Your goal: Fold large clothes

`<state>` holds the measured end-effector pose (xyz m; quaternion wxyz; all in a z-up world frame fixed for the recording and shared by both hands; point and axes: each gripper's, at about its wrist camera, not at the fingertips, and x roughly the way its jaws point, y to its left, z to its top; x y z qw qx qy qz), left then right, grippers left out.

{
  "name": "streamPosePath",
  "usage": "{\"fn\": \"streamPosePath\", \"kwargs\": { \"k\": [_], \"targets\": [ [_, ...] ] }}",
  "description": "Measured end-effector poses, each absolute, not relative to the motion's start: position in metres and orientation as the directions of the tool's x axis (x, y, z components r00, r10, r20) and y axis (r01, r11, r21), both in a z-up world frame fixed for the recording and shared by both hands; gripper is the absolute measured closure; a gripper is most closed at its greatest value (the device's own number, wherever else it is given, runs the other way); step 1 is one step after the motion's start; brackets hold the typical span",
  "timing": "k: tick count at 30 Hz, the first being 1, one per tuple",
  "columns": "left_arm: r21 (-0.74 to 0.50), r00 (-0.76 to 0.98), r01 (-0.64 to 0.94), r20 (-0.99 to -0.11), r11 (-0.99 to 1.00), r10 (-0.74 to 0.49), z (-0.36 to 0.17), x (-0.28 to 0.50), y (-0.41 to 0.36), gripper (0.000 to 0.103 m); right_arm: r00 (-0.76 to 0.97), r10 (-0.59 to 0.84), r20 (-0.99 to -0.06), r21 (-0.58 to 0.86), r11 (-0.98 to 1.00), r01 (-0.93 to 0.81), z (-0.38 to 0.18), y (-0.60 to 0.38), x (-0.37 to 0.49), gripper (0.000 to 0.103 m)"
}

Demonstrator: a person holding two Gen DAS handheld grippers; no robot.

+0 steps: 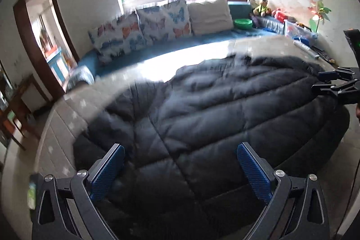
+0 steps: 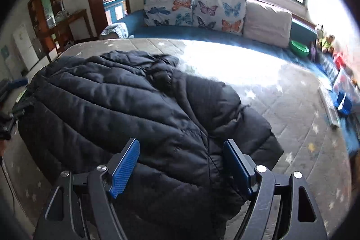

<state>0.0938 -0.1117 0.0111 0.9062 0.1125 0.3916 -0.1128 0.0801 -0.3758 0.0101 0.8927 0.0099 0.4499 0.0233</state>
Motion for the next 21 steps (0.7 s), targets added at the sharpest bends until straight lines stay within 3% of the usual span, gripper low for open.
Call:
{"fn": "streamPosePath", "kwargs": {
  "k": [3,9,14,21],
  "targets": [
    [0.009,0.643,0.284,-0.743,0.959,-0.184,-0.004,0.099,-0.095,0.0,0.577,0.053,-0.815,0.05,0.999,-0.021,-0.006,-0.379,0.084,0.018],
    [0.032,0.669,0.287,-0.722,0.957,-0.176,-0.022,0.094,-0.095,0.0,0.587,0.07,-0.807,0.075,0.997,-0.016,-0.019,-0.381,0.088,0.017],
    [-0.015,0.673,0.261,-0.714,0.965,-0.192,0.0,0.089,-0.074,0.0,0.583,0.004,-0.813,0.002,1.0,-0.004,0.0,-0.369,0.078,0.017],
    [-0.136,0.702,0.15,-0.682,0.979,-0.203,0.032,0.09,-0.014,0.0,0.641,0.101,-0.761,0.039,0.993,-0.111,0.03,-0.328,0.065,0.017]
  ]
}}
